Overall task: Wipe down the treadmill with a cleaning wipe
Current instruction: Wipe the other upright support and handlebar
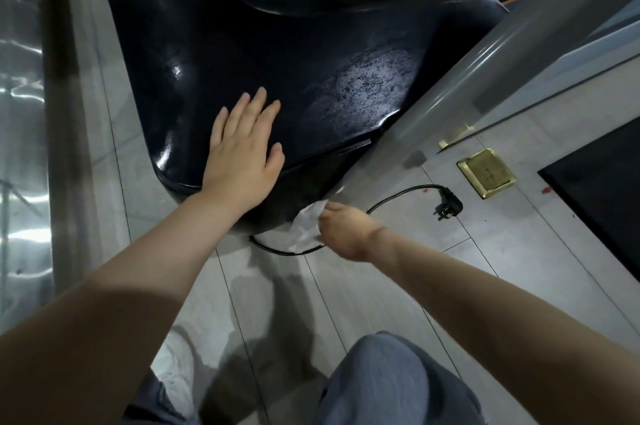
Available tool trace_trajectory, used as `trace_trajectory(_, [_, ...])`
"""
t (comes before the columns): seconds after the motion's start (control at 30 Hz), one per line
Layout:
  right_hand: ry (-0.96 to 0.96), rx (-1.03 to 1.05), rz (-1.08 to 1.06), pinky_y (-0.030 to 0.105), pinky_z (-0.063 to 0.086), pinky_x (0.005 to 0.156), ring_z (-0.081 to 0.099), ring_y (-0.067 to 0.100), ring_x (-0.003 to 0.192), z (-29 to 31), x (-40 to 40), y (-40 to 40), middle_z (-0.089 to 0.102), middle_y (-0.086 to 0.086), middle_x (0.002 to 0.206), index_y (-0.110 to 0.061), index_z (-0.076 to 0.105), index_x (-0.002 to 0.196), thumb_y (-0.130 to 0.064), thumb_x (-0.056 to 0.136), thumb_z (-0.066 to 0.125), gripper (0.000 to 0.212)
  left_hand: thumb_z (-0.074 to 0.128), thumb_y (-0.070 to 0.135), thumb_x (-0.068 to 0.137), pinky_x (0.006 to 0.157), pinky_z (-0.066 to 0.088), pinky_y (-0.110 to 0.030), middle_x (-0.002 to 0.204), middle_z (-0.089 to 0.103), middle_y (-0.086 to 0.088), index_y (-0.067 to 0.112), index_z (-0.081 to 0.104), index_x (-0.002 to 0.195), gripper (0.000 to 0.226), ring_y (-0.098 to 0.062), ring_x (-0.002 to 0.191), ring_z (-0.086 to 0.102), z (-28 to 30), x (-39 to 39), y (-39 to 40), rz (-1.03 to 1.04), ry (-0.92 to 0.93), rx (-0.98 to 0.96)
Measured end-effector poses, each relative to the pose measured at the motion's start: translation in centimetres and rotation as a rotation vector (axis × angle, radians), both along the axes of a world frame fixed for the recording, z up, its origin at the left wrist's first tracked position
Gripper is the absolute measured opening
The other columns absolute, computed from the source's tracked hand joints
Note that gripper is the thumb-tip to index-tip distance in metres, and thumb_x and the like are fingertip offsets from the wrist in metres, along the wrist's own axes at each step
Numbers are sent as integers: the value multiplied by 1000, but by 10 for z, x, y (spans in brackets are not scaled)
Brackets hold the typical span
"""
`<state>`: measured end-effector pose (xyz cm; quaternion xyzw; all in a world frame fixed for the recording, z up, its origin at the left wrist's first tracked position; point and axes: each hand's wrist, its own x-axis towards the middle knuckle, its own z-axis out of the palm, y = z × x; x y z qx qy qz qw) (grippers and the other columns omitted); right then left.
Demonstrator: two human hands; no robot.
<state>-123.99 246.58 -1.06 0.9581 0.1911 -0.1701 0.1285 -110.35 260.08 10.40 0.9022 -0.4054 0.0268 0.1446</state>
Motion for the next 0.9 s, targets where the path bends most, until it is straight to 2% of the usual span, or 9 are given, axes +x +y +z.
trace_trajectory(0.07, [60, -68, 76, 33, 17, 118, 36, 22, 138, -5, 7, 21, 53, 1, 139, -18, 60, 128, -26, 104, 35, 35, 41, 27, 100, 124, -4, -38, 166, 10, 0, 20, 22, 156, 60, -16, 153, 2, 0, 1, 2, -14, -2, 11])
trace_trajectory(0.23, [68, -156, 217, 34, 22, 117, 43, 22, 133, -18, 21, 37, 57, 2, 136, -14, 60, 126, -15, 99, 41, 33, 42, 26, 99, 123, -6, -36, 166, 10, 0, 20, 22, 156, 60, -15, 153, 1, -3, 3, 2, -10, -7, -13])
trace_trajectory(0.33, [-2, -66, 190, 29, 37, 107, 62, 11, 106, -15, 7, 11, 72, -11, 101, -27, 75, 95, -28, 88, 58, 19, 42, 25, 99, 124, -4, -38, 166, 10, 0, 20, 23, 156, 61, -16, 153, 2, -2, 1, 0, -7, 1, -18])
trace_trajectory(0.4, [-143, 53, 105, 28, 38, 105, 64, 10, 98, 3, -8, -22, 72, -15, 88, -30, 78, 82, -34, 82, 63, 16, 43, 24, 99, 124, -5, -38, 166, 10, 0, 20, 23, 156, 60, -16, 153, 1, 1, 0, -1, -14, 18, -22])
trace_trajectory(0.47, [-333, 104, 23, 31, 25, 110, 58, 16, 110, 35, -24, -59, 72, -8, 97, -27, 77, 91, -30, 86, 59, 19, 44, 22, 99, 123, -7, -37, 166, 11, 0, 21, 26, 155, 59, -16, 153, 0, 4, -3, 1, -32, 41, -29])
trace_trajectory(0.53, [-536, 119, -55, 32, 29, 105, 55, 23, 103, 76, -32, -97, 71, -1, 88, -20, 75, 92, -21, 85, 54, 23, 45, 22, 99, 123, -7, -36, 165, 14, 1, 20, 27, 155, 59, -16, 153, 2, 7, -7, -1, -83, 46, -11])
trace_trajectory(0.77, [-962, -82, -661, 41, 30, 107, 59, 36, 104, 181, -36, -179, 72, 15, 102, -12, 75, 102, -27, 97, 51, 28, 40, 26, 99, 124, 0, -36, 164, 18, 0, 18, 29, 155, 57, -15, 152, 9, 7, -32, -34, -293, 14, 82])
trace_trajectory(0.83, [-880, -43, -640, 39, 30, 100, 55, 32, 104, 170, -34, -160, 70, 12, 105, -16, 73, 105, -24, 93, 52, 26, 38, 28, 97, 124, 0, -34, 164, 21, 0, 17, 29, 155, 60, -14, 152, 10, 8, -41, -51, -318, 40, 86])
trace_trajectory(0.9, [-664, 48, -383, 37, 31, 100, 51, 25, 107, 143, -46, -137, 68, 3, 109, -18, 71, 108, -24, 89, 49, 30, 43, 26, 95, 123, -1, -29, 164, 21, 0, 15, 27, 155, 63, -13, 152, 10, 14, -51, -72, -319, 99, 64])
